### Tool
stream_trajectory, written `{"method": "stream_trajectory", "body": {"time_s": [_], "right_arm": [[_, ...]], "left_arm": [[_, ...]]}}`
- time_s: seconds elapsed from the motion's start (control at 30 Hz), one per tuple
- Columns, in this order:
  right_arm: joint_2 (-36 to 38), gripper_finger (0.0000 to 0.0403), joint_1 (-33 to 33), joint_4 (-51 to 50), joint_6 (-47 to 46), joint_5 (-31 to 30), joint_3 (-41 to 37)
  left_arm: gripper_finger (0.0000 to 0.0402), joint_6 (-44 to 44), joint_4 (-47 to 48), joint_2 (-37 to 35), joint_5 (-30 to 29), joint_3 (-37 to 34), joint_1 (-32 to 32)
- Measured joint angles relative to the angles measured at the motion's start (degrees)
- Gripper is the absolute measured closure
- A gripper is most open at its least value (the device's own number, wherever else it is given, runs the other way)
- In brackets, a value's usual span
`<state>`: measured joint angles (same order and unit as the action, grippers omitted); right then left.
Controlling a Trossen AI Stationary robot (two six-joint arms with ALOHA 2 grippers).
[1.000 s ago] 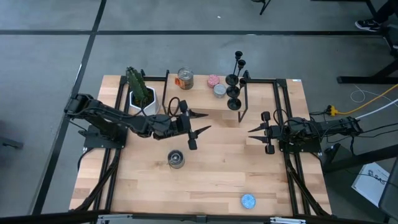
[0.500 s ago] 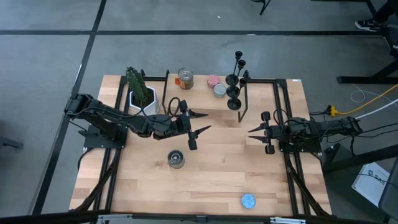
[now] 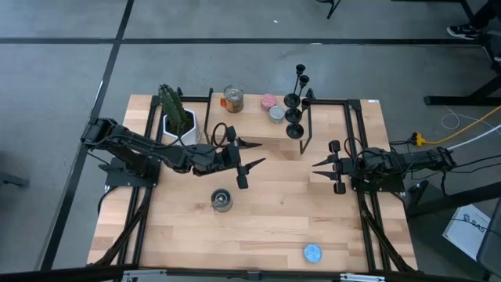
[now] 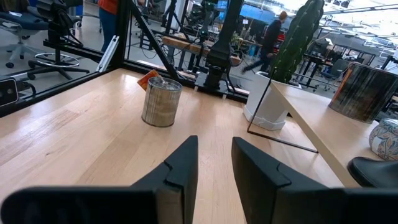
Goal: Pick & Place candle stick holders
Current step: Put the blue scented candle on the shelf
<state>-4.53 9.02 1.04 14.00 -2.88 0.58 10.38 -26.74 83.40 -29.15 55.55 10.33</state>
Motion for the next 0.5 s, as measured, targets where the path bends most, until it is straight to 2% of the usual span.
{"method": "stream_trajectory", "body": {"time_s": [0.5], "right_arm": [[-0.01, 0.0302, -0.01, 0.00, 0.01, -0.01, 0.00]], "left_arm": [[0.0194, 1.18, 1.62, 0.00, 0.13, 0.02, -2.29]]}}
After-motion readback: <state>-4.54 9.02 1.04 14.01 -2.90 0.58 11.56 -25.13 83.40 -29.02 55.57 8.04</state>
